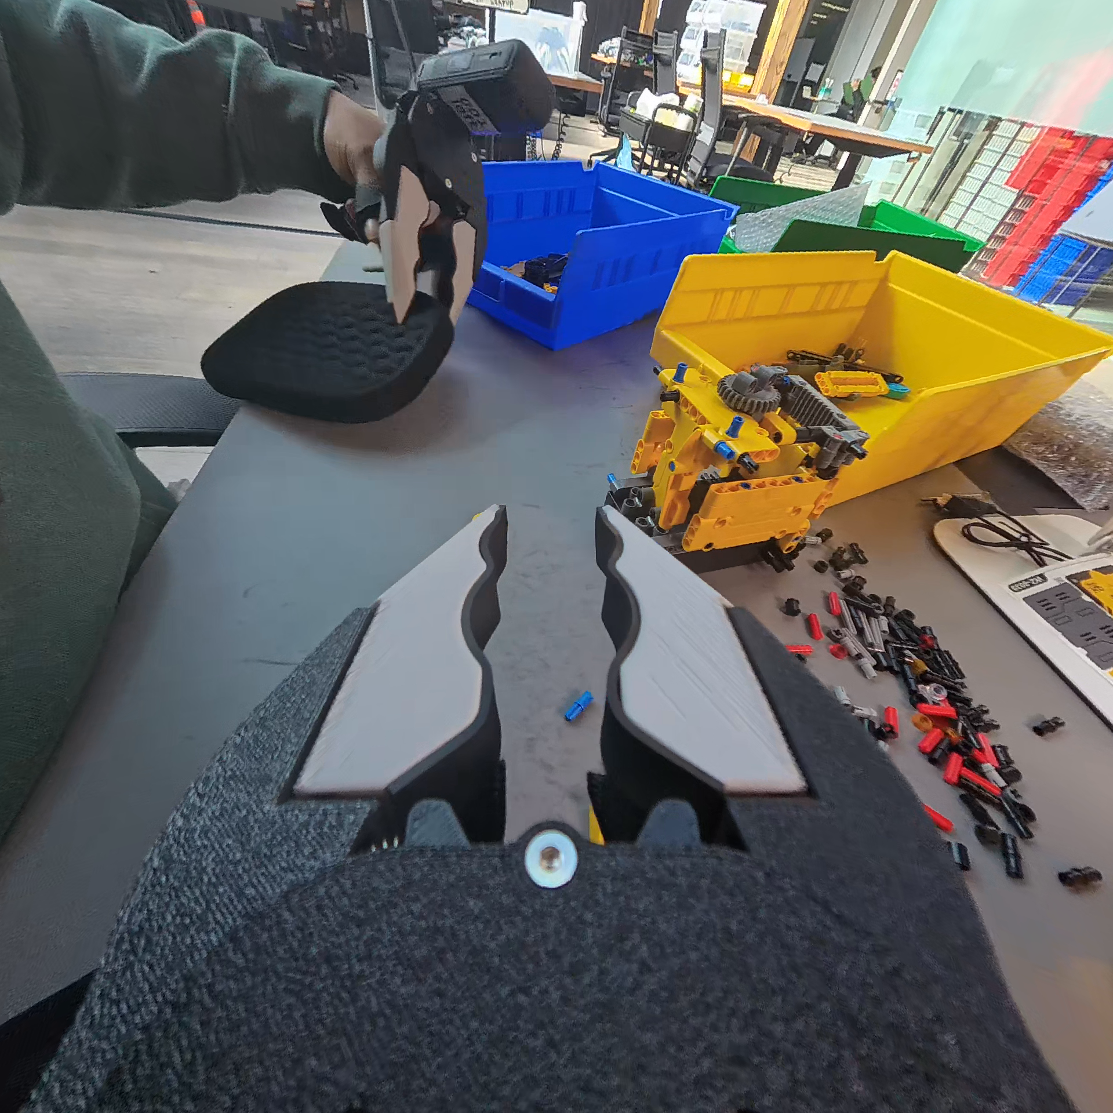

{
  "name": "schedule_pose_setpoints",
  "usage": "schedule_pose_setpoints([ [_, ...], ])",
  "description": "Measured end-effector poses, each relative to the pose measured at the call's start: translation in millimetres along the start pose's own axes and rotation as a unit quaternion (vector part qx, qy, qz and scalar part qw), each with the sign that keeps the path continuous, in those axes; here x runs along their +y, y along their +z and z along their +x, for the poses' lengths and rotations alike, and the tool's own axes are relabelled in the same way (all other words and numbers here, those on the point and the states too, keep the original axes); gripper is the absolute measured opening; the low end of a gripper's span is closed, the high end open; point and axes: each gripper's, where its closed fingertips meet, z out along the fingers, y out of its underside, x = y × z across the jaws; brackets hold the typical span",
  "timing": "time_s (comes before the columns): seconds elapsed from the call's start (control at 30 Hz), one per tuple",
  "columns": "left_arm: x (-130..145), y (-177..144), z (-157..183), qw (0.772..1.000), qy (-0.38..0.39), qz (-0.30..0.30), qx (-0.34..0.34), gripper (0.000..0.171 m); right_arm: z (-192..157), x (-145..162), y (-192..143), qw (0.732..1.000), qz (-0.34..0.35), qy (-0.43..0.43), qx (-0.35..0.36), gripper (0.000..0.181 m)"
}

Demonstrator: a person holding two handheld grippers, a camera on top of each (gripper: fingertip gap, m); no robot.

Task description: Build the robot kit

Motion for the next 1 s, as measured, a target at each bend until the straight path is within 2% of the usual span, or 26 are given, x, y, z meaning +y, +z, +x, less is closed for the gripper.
schedule_pose_setpoints([
  [0.07,-12.7,-5.3,-19.4,0.998,-0.058,0.031,-0.021,0.031,1.4,-1.1,-2.4,1.0,0.003,0.002,0.004,0.028],
  [0.13,-3.6,-0.4,-31.6,0.995,-0.085,0.016,-0.041,0.035,2.2,-1.8,-4.4,1.0,0.006,0.004,0.007,0.028],
  [0.27,13.9,13.0,-16.5,0.994,-0.105,0.01,-0.017,0.035,2.5,0.6,-5.5,1.0,0.001,0.004,0.011,0.027],
  [0.4,12.3,13.6,-14.5,0.991,-0.104,0.059,-0.058,0.035,2.2,2.6,-3.9,1.0,-0.005,0.003,0.008,0.027],
  [0.47,14.2,15.7,-13.8,0.991,-0.094,0.06,-0.077,0.037,1.7,3.2,-2.4,1.0,-0.006,0.005,0.005,0.027],
  [0.53,11.3,15.8,-11.3,0.991,-0.068,0.062,-0.096,0.041,1.2,4.8,-1.3,1.0,-0.008,0.005,0.003,0.027],
  [0.6,-3.7,1.8,-15.1,0.985,-0.001,0.076,-0.158,0.043,1.8,5.3,-1.4,1.0,-0.008,0.005,0.005,0.027],
  [0.67,-43.4,-23.0,-5.4,0.964,0.085,0.134,-0.211,0.046,3.9,4.8,-1.9,1.0,-0.004,0.011,0.008,0.027],
  [0.73,-79.1,-27.1,13.0,0.947,0.157,0.161,-0.229,0.05,5.0,5.7,-0.5,1.0,-0.006,0.015,0.008,0.027],
  [0.83,-97.7,19.5,26.5,0.951,0.218,0.102,-0.193,0.053,1.4,11.0,5.3,1.0,-0.026,0.012,0.002,0.028],
  [0.93,-96.9,80.7,28.8,0.956,0.258,0.026,-0.14,0.045,-3.0,14.8,8.5,0.999,-0.039,0.0,0.001,0.028],
  [1.0,-97.0,110.0,26.1,0.951,0.282,-0.014,-0.127,0.04,-2.9,16.0,8.3,0.999,-0.039,0.004,0.001,0.028],
])
